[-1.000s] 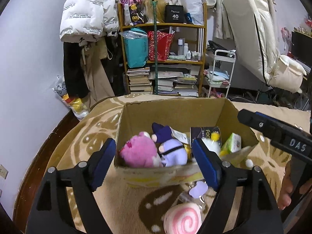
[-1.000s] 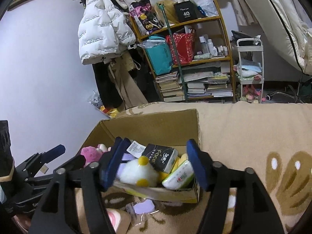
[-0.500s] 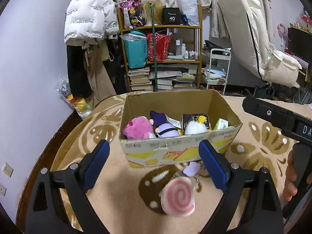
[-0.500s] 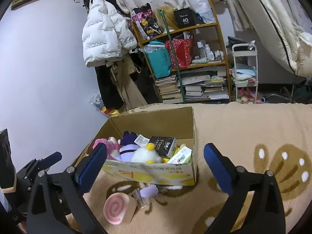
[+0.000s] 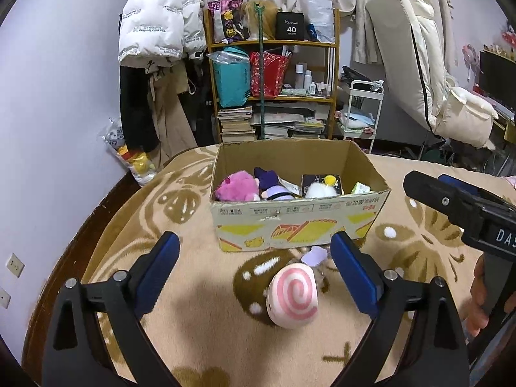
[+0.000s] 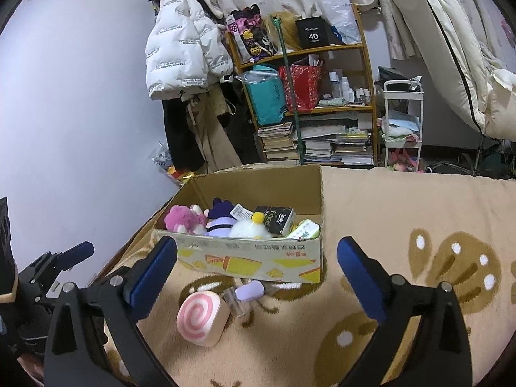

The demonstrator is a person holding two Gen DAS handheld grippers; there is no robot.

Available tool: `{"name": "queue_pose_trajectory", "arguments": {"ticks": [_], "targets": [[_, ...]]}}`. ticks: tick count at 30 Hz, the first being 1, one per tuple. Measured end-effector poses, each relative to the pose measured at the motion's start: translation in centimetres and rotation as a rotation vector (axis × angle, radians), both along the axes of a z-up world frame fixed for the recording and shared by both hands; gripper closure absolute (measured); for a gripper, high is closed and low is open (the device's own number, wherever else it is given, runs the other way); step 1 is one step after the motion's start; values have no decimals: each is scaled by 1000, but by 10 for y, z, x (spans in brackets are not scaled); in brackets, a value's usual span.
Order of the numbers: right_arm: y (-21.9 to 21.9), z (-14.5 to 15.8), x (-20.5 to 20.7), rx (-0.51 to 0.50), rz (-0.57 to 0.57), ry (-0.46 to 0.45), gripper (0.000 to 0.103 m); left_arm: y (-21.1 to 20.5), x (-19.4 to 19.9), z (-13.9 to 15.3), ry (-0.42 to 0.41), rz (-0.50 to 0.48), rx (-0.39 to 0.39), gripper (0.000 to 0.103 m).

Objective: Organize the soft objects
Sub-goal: 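Move both tools back toward the pink swirl plush and lavender item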

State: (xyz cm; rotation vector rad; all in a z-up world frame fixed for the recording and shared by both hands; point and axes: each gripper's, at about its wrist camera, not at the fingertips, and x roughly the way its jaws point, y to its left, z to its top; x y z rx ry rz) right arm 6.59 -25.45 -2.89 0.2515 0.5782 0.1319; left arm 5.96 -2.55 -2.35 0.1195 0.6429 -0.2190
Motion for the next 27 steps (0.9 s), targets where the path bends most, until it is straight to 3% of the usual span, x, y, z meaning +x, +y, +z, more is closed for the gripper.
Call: {"name": "queue_pose_trajectory", "arguments": {"ticks": [9,27], "targets": [[10,-2,-5,-19,26,2,0,-2,-1,-5,12,10,25,9],[3,-27,16,-2,0,67,0,-14,33,-47,180,-21,51,9]]}}
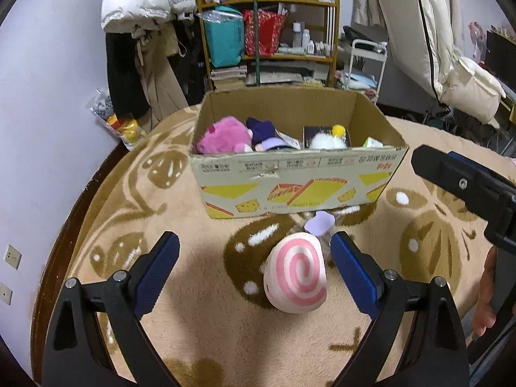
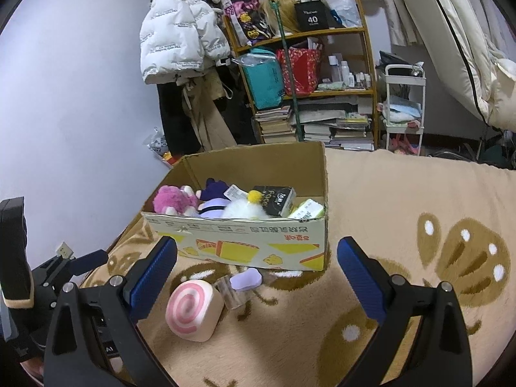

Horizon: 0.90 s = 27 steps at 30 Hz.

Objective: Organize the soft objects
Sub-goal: 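Move both tools back toward the pink swirl plush and lavender item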

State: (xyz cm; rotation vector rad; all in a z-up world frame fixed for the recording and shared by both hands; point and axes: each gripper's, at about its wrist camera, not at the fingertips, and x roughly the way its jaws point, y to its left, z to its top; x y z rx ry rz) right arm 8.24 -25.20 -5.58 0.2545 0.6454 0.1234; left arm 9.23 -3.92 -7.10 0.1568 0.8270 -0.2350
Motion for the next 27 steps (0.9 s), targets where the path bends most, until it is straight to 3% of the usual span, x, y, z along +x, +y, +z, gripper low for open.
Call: {"name": "queue_pose_trajectory", "arguments": {"ticks": [23,27], "targets": [[-7,-32,25,33,-16,98,0,-15,31,-55,221,-44,38,9],[-4,-44,32,49,-2,146,0,-11,37,-63,269,-39,11,9]]}}
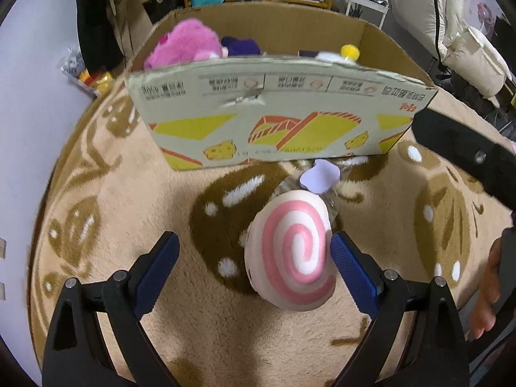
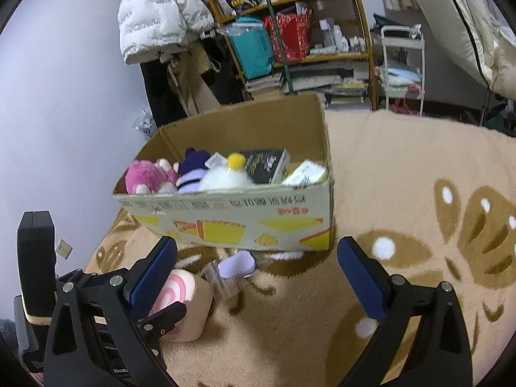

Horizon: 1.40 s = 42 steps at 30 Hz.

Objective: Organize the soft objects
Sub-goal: 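Move both tools back toward the pink swirl plush and lavender item, then close the left tool on the pink swirl plush while the right tool approaches the lavender item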

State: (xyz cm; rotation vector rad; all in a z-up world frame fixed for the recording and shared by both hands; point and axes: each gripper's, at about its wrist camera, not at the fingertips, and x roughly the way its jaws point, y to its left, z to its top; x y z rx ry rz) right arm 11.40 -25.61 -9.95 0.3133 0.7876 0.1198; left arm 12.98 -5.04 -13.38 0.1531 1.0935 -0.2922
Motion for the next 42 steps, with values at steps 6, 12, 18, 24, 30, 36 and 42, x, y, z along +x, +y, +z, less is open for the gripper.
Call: {"name": "queue_pose_trajectory", "arguments": {"ticks": [6,12,18,24,30,36,42], "targets": [[2,-16,8,28,5,50,0,-2,3,-3,28,-19,-43,9],[8,-25,16,18,25,77,0,-10,6,-16,72,-41,-37,27],[19,-43,28,27,62,121,7,-3,16,-28,146,-12,-92,54],[24,-61,37,65,83,169,17,2,16,-25,128,11,-74,64],[32,-70,46,48,111,181,18,10,20,-21,108,53,-50,67],[37,-86,54,28,109,218,22,28,24,-21,127,112,-77,66],[40,-96,59,35,94,222,21,28,25,-28,139,113,-80,65]]}}
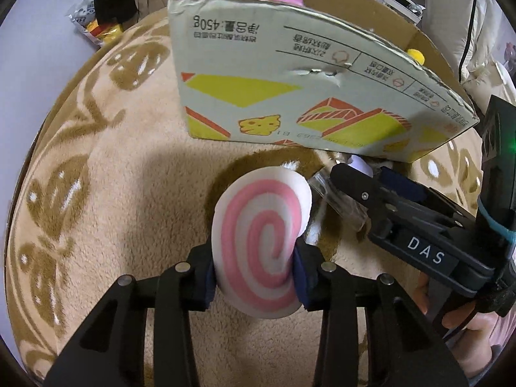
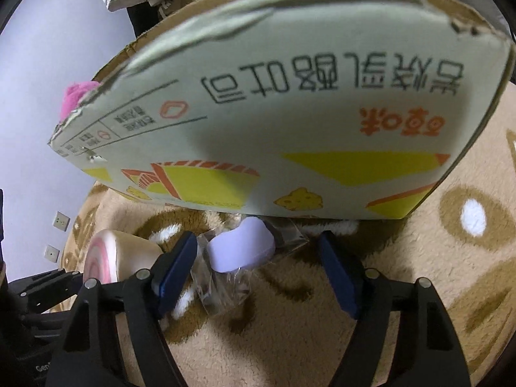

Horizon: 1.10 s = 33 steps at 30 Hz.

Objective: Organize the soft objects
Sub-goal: 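Close the left tool on the pink swirl plush while the right tool approaches the lavender item, then close the right tool on the bagged lavender item while the left tool holds the pink plush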

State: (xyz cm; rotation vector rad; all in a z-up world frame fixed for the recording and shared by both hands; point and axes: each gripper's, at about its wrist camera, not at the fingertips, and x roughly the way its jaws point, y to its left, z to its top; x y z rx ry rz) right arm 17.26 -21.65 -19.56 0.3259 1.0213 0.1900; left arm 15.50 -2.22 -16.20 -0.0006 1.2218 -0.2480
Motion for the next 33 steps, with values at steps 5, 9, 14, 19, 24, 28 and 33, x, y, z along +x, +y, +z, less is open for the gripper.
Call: {"name": "queue_pose_trajectory", "arguments": {"ticks": [5,9,14,19,24,28,33], "targets": [[6,-1,-4,-30,11,-9,20,3,1,0,6,5,-8,65],[16,-1,-5,-45,18,-1,20,6,-2,3,3,21,17,66],[25,-1,-5,-53,34,18,13,19,-4,8,1,70,34,66],[49,-5,-5,-160,49,18,11,23,-2,6,13,86,21,66],[57,-6,-4,-179,24,14,11,17,-3,7,3,73,36,66],[59,-3,1,-140,-6,7,14,18,-4,8,5,79,27,65],[54,-5,7,-145,-31,14,23,18,-3,7,2,73,32,65]]}}
